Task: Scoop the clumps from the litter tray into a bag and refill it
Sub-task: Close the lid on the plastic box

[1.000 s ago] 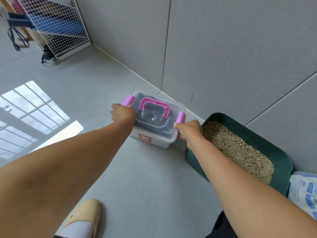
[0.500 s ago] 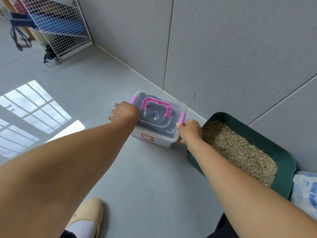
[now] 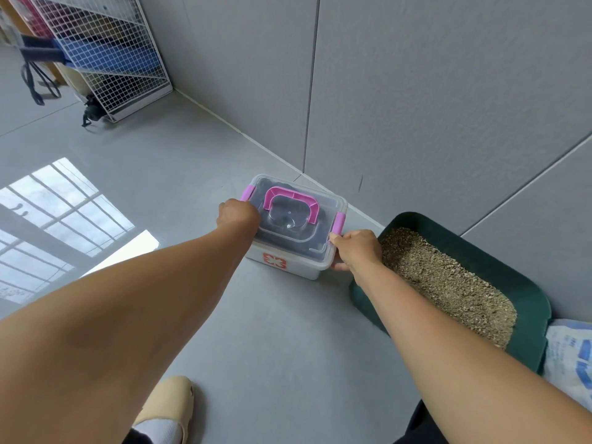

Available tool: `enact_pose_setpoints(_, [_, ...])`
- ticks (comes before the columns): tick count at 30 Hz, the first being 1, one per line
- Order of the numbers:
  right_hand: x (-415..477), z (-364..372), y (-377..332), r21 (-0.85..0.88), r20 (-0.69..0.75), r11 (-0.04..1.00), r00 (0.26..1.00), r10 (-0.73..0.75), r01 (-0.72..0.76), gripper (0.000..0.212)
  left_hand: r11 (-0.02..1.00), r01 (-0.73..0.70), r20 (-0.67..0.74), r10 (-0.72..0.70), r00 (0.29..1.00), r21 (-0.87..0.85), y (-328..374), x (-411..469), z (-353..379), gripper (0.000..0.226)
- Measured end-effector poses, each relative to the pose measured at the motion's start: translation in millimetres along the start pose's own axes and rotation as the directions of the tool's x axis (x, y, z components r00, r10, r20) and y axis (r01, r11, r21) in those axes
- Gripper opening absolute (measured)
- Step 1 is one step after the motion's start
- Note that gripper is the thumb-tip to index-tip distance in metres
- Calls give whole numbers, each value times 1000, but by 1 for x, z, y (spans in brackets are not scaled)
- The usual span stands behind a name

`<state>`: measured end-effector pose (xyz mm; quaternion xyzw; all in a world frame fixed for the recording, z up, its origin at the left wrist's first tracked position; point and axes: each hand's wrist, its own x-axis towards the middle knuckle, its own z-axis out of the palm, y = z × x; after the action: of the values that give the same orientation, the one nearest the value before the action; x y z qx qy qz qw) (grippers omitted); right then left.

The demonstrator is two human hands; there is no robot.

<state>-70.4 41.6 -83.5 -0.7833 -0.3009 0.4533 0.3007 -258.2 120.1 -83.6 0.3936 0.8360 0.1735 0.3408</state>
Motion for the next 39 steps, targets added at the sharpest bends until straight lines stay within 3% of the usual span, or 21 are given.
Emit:
enact_pose_setpoints(2, [0, -1, -4, -101, 4, 995, 1000, 1, -1, 23, 996, -10, 22, 12, 1000, -84, 0, 0, 2, 35])
enact_pose_setpoints(3, [1, -3, -7, -253, -17, 967, 999, -36, 30, 33, 992, -18, 41, 23, 999, -124, -1, 1, 3, 36])
enact_pose_setpoints(5, [-2, -4, -12, -610, -82, 781, 968, -236, 138, 48, 986, -38, 77, 51, 996, -163, -2, 1, 8, 38])
enact_pose_setpoints(6, [-4, -3, -14, -686, -78, 694, 926, -369, 218, 51, 984, -44, 91, 61, 994, -174, -1, 0, 10, 38])
enact_pose_setpoints(8, [-7, 2, -15, -670, 6, 638, 862, -507, 380, 56, 979, -48, 100, 69, 993, -197, 0, -2, 15, 39])
enact_pose_setpoints(10, [-5, 6, -15, -543, 66, 709, 865, -498, 450, 57, 976, -46, 108, 70, 992, -211, 1, -3, 18, 39])
enact_pose_setpoints(14, [-3, 3, -17, -356, 47, 820, 885, -463, 448, 29, 981, -36, 96, 55, 994, -190, 1, -6, 17, 41])
enact_pose_setpoints(18, [-4, 8, -11, -424, 114, 768, 870, -480, 480, 19, 982, -19, 98, 38, 994, -187, 4, -7, 14, 44])
enact_pose_setpoints(22, [-3, 5, -10, -435, 102, 768, 873, -476, 470, 11, 972, 81, 101, -60, 993, -220, 4, -9, 15, 85])
enact_pose_setpoints(24, [-1, 3, -10, -455, 50, 773, 879, -473, 442, 12, 979, 117, 63, -108, 992, -164, 4, -12, 20, 93])
enact_pose_setpoints(30, [-3, -1, -8, -587, 4, 697, 862, -507, 412, 20, 947, 206, 35, -203, 978, -247, 11, -33, 43, 81])
enact_pose_setpoints(34, [-3, -10, -9, -581, 13, 702, 867, -498, 412, 31, 941, 118, 60, -104, 993, -317, 23, -41, 47, 84])
enact_pose_setpoints(39, [-1, -26, -6, -630, -4, 675, 867, -498, 385, 36, 964, 27, 152, 14, 988, -264, 40, -42, 55, 73])
